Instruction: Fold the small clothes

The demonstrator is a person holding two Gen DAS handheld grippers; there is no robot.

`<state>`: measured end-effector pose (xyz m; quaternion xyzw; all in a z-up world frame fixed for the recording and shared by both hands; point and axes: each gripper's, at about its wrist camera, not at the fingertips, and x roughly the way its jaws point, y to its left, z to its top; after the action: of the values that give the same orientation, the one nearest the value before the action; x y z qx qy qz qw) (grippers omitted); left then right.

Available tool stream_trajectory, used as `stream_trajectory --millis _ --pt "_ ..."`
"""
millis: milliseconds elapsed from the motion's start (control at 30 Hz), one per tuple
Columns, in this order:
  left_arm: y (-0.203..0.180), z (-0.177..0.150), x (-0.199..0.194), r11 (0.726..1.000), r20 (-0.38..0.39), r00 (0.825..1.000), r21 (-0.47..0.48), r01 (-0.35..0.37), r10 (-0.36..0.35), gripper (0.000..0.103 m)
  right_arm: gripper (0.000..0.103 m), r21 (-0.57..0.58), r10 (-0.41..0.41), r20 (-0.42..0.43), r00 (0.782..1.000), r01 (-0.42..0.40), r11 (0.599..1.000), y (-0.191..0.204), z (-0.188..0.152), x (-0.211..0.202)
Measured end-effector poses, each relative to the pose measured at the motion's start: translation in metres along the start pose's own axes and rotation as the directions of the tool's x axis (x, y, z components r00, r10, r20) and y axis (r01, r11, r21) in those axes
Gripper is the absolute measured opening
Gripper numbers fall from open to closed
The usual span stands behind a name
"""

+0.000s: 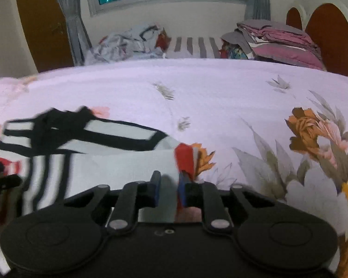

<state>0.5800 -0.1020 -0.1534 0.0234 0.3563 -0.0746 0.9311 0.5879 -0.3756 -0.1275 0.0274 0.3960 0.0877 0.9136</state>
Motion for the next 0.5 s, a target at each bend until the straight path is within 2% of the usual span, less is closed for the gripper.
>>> stream_trajectory --millis 67,133,200,233,267,333,367,433,467,500 --pt "-0.017 -0.008 -0.012 0.999 0.006 0.999 0.027 0.036 -0.036 0.066 0.006 0.010 0.023 -0.013 1.000 -0.023 1.000 0.006 -0.018 -0.018" --pt "-0.034 -0.024 -0.019 0.994 -0.029 0.996 0.068 0.082 -0.081 0.067 0.005 0.011 0.041 -0.031 0.999 -0.040 0.999 0.020 -0.038 -0.035" --pt "-0.048 -0.043 -0.011 0.990 -0.094 0.993 0.119 0.080 -0.069 0.067 0.005 0.000 0.027 -0.080 0.996 -0.027 1.000 0.031 -0.062 -0.040" --pt "-0.048 -0.049 -0.014 0.991 -0.059 0.996 0.117 0.072 -0.065 0.067 0.004 -0.011 0.016 -0.078 0.997 -0.017 1.000 0.035 -0.075 -0.045" --pt "-0.047 -0.048 -0.016 0.992 -0.068 0.995 0.100 0.075 -0.068 0.067 0.004 -0.020 0.007 -0.057 0.998 -0.008 1.000 0.038 -0.081 -0.050" --pt "-0.041 -0.042 -0.024 0.995 -0.068 0.995 0.062 0.077 -0.073 0.067 0.005 -0.025 -0.012 -0.032 0.999 0.011 1.000 0.045 -0.078 -0.061" --pt "-0.038 -0.042 -0.030 0.996 -0.042 0.996 0.055 0.076 -0.074 0.067 0.012 -0.026 -0.005 -0.004 1.000 0.004 1.000 0.048 -0.074 -0.066" --pt "-0.032 -0.044 -0.033 0.996 -0.031 0.998 0.077 0.053 -0.050 0.067 0.014 -0.027 0.029 0.030 0.999 -0.028 0.999 0.051 -0.073 -0.076" --pt "-0.028 -0.047 -0.028 0.995 -0.061 0.998 0.090 0.039 -0.034 0.067 0.013 -0.035 0.030 0.013 0.999 -0.029 0.999 0.053 -0.074 -0.071" --pt "-0.022 -0.051 -0.022 0.995 -0.090 0.995 0.092 0.042 -0.033 0.067 0.012 -0.043 0.005 -0.039 0.999 -0.007 0.999 0.053 -0.077 -0.062"
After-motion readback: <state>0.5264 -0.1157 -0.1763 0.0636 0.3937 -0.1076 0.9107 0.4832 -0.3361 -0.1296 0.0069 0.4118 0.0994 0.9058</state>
